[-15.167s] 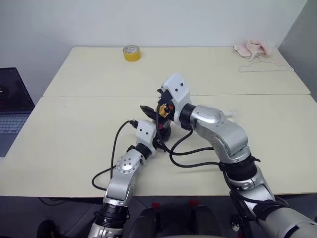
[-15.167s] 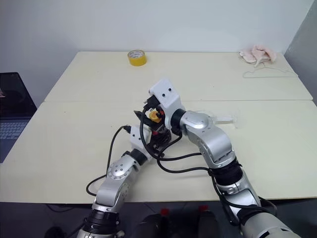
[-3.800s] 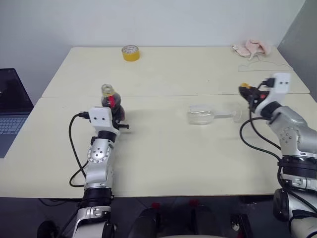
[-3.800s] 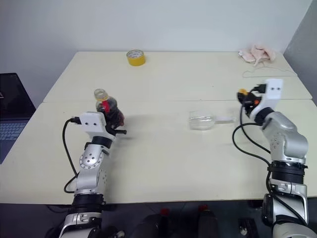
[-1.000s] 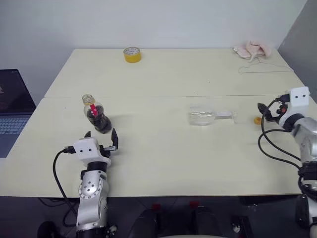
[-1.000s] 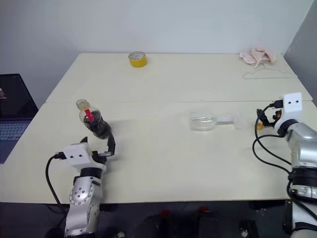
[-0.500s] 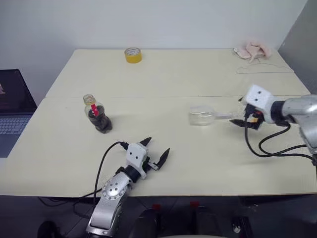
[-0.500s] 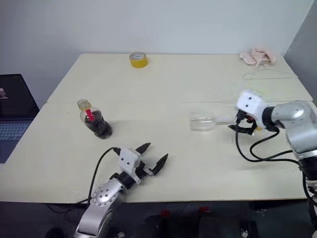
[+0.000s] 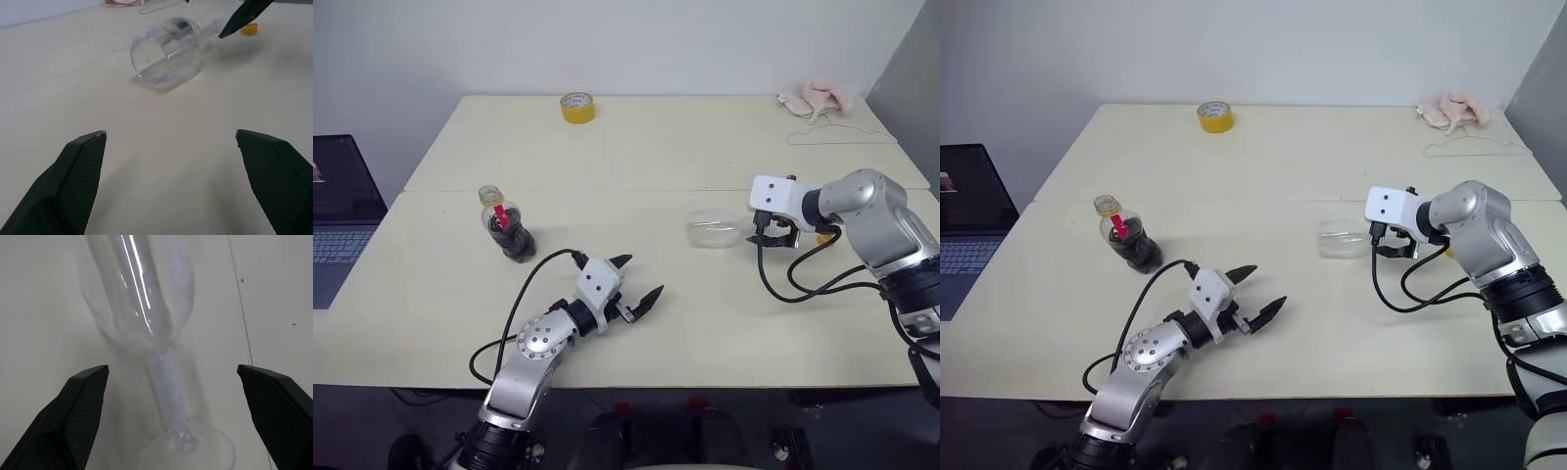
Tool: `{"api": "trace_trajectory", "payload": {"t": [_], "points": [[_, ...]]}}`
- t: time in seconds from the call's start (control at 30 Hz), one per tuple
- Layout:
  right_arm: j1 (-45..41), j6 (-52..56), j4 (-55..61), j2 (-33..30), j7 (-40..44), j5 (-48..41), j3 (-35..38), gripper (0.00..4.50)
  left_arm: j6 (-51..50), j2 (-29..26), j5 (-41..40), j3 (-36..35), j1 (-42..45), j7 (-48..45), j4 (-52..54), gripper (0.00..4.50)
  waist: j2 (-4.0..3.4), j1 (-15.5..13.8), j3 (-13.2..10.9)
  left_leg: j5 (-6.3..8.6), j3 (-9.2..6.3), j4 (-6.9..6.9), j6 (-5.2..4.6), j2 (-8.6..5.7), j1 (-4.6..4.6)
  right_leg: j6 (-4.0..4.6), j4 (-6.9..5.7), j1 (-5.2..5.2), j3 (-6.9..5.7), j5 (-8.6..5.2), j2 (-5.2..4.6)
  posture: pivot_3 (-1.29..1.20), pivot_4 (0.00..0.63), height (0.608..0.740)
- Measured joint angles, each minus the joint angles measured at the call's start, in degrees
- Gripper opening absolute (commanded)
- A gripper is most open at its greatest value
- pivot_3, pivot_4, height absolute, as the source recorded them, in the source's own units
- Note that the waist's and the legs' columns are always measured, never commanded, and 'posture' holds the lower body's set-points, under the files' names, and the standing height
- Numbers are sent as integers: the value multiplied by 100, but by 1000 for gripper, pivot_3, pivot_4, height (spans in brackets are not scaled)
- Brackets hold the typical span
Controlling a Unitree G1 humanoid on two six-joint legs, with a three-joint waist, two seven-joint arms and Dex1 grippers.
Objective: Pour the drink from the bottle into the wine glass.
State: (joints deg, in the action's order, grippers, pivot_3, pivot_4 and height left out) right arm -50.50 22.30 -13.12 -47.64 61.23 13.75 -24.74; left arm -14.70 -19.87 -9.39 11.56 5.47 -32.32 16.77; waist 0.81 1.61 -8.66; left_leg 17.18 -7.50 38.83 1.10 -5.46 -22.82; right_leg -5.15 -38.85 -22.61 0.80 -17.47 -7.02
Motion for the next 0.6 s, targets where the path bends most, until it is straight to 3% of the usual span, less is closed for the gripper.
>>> {"api": "trace_trajectory", "payload": {"t": [0.03,0.13,0.37,0.6], "points": [[-26,-70,-90,43,1,92,-18,4500,-100,-44,-34,-4,10,-40,68,4477,0,1,0,0,0,-1,0,1,0,0,-1,-2,0,0,1,0,150,740],[-83,-230,-302,170,6,203,-38,3945,-276,-93,-76,-5,58,-90,204,4500,0,3,0,0,1,0,0,0,0,0,-1,-2,1,0,1,0,150,740],[-266,-558,-706,371,0,552,-123,1466,-378,-162,-73,-98,35,-32,359,4500,-1,6,-1,0,0,-1,1,0,-1,0,0,-3,1,0,0,0,150,740],[-293,-643,-934,507,24,820,-143,1466,-400,-114,-77,-101,-56,67,428,4500,-1,5,-1,0,1,-1,1,0,0,0,-1,-3,2,0,0,0,150,740]]}}
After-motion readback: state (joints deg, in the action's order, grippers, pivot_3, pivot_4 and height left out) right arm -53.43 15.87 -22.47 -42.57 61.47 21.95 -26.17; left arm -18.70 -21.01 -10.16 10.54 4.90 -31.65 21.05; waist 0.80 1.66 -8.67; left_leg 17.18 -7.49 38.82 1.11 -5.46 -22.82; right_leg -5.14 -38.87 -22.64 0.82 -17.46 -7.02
